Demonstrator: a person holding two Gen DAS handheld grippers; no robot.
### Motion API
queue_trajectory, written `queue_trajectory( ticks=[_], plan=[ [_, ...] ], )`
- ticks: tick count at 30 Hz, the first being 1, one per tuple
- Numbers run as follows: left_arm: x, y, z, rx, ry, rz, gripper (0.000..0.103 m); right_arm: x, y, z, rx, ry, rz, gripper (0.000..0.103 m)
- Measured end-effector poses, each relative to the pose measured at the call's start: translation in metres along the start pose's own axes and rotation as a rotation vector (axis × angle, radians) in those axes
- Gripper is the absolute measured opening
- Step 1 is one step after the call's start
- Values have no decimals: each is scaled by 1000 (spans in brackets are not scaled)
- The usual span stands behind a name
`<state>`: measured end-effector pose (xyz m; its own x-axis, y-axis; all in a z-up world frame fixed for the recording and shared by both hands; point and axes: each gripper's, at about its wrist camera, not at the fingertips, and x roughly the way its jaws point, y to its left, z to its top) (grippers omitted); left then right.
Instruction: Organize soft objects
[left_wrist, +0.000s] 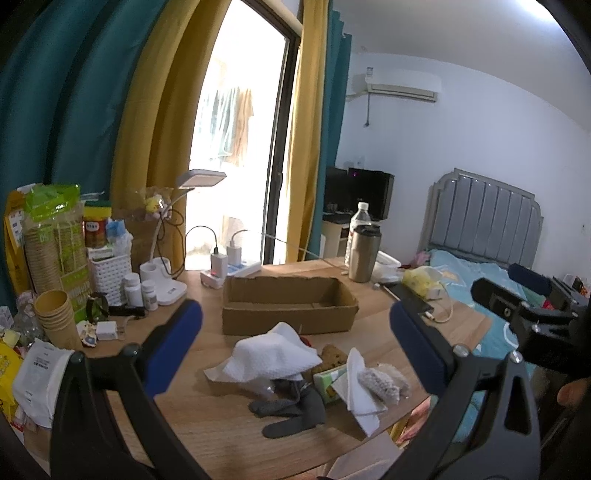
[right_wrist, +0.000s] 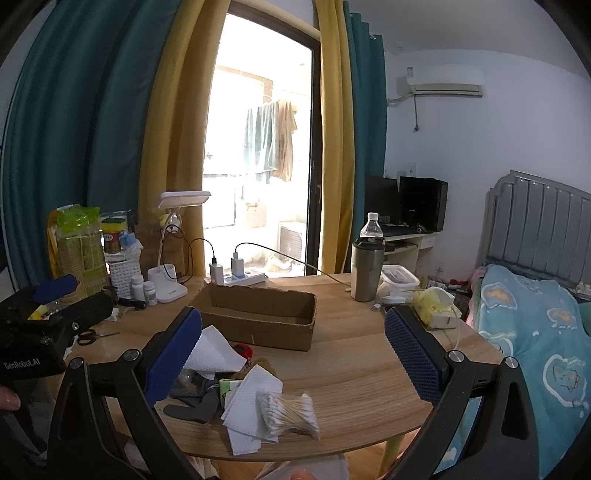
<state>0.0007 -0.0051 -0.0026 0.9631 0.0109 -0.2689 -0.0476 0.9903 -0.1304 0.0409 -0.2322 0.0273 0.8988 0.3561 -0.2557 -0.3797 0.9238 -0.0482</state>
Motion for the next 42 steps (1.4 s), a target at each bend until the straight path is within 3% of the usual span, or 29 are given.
queue_trajectory(
  ticks=[42],
  plan=[
    [1, 0, -5, -15, 6, -1, 103, 2, -1, -2, 0, -3, -3, 102]
  ],
)
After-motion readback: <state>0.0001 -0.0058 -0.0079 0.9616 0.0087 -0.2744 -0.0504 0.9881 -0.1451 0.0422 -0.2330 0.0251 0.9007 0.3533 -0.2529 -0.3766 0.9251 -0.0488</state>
